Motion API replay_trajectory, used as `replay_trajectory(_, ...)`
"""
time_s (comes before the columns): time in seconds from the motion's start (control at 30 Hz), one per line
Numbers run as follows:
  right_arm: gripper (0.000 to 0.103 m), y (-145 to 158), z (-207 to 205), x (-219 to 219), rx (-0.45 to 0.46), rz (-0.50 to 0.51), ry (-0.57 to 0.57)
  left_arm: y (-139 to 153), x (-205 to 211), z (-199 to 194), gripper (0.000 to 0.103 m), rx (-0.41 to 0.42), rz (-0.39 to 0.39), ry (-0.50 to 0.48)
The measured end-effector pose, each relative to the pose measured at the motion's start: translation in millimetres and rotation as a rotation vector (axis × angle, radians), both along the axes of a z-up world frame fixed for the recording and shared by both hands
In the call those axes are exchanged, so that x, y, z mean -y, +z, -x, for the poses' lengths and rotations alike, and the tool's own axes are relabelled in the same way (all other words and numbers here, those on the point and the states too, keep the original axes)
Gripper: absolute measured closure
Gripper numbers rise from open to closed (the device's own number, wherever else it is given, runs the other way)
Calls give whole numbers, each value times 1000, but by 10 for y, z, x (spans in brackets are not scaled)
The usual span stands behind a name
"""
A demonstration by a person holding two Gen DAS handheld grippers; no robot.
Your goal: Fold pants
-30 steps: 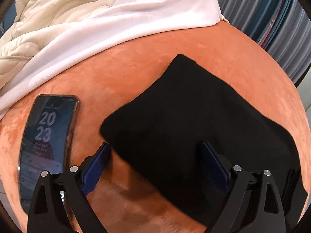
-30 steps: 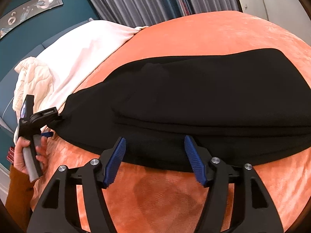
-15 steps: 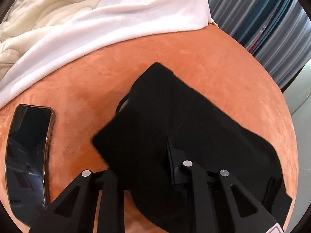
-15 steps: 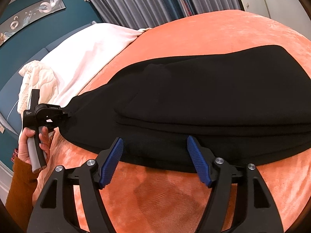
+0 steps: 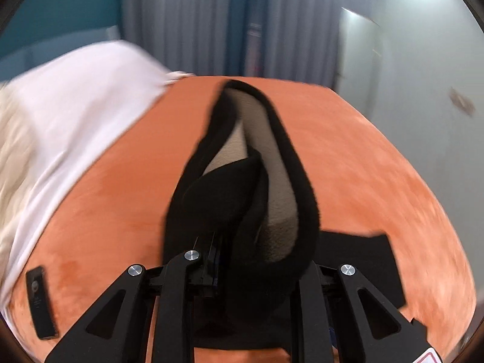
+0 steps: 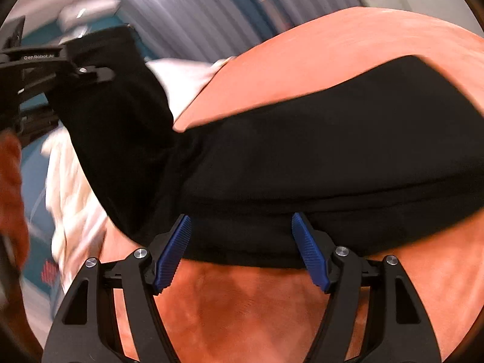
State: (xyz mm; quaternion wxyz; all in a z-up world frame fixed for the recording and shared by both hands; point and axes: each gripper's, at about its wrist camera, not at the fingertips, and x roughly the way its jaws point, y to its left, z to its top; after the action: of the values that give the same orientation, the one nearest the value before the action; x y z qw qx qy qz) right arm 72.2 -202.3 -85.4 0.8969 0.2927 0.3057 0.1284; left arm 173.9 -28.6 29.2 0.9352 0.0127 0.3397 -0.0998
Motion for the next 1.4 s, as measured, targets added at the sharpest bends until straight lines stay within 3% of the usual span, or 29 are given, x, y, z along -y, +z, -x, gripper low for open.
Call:
replay_trajectory(0.07, 31, 30, 203, 255, -7, -32, -71, -153, 457, 62, 86, -35, -38, -73)
replay_trajectory(0.13, 30, 52, 472, 611, -38, 30, -165, -440, 911, 112, 86, -106, -78, -133)
replay_trajectory(0.27, 30, 54, 941, 1338, -78, 106, -282, -979, 1455, 186, 86, -174, -191, -132)
replay_trajectory(0.33, 30, 33, 1123, 1630, -97, 109, -324, -1180, 1616, 241, 85, -169, -265, -105)
replay_trajectory(0.4, 30, -9, 1285, 1878, -109, 105, -355, -1254, 1702, 320, 75, -126, -324, -72)
replay_trajectory(0.47, 30, -46, 1361, 1998, -112, 102, -366, -1245, 1654, 473, 69, -100, -342, -71)
replay_trajectory(0.57, 30, -57, 1381, 2023, -104, 112, -358, -1148, 1614, 624, 68, -42, -402, -48)
replay_trajectory(0.67, 30, -38, 1279, 1983, -94, 91, -321, -1008, 1437, 845, 61, -17, -358, -51)
replay_trajectory(0.73, 29, 18, 1175, 1975, -81, 74, -288, -963, 1282, 914, 42, -10, -335, -38)
replay_trajectory(0.77, 29, 74, 1094, 1941, -72, 72, -258, -970, 1193, 914, 27, -8, -322, -23)
replay_trajectory(0.8, 28, 138, 1004, 1907, -65, 78, -230, -995, 1138, 879, 23, -20, -312, -15)
replay_trajectory(0.9, 24, 321, 706, 1824, -50, 74, -165, -988, 1116, 778, 23, -84, -272, -14)
replay_trajectory(1.03, 24, 416, 246, 1798, -89, 11, -85, -857, 1148, 832, 23, -53, -262, -19)
replay_trajectory(1.07, 24, 410, 98, 1771, -111, -12, -55, -872, 1135, 881, 22, -43, -277, -17)
replay_trajectory(1.1, 24, 395, -24, 1732, -132, -38, -22, -917, 1105, 938, 11, -49, -277, -25)
replay_trajectory(1.23, 24, 244, -397, 1449, -240, -51, 74, -1156, 1079, 1150, 11, -88, -301, -67)
replay_trajectory(1.33, 24, 163, -421, 1289, -277, 0, 70, -1182, 1029, 1429, 11, -29, -308, -90)
replay_trajectory(1.37, 32, 163, -415, 1230, -268, 32, 63, -1162, 975, 1524, 11, -14, -296, -98)
replay_trajectory(1.4, 62, 184, -413, 1177, -257, 79, 54, -1141, 912, 1590, 11, -6, -282, -102)
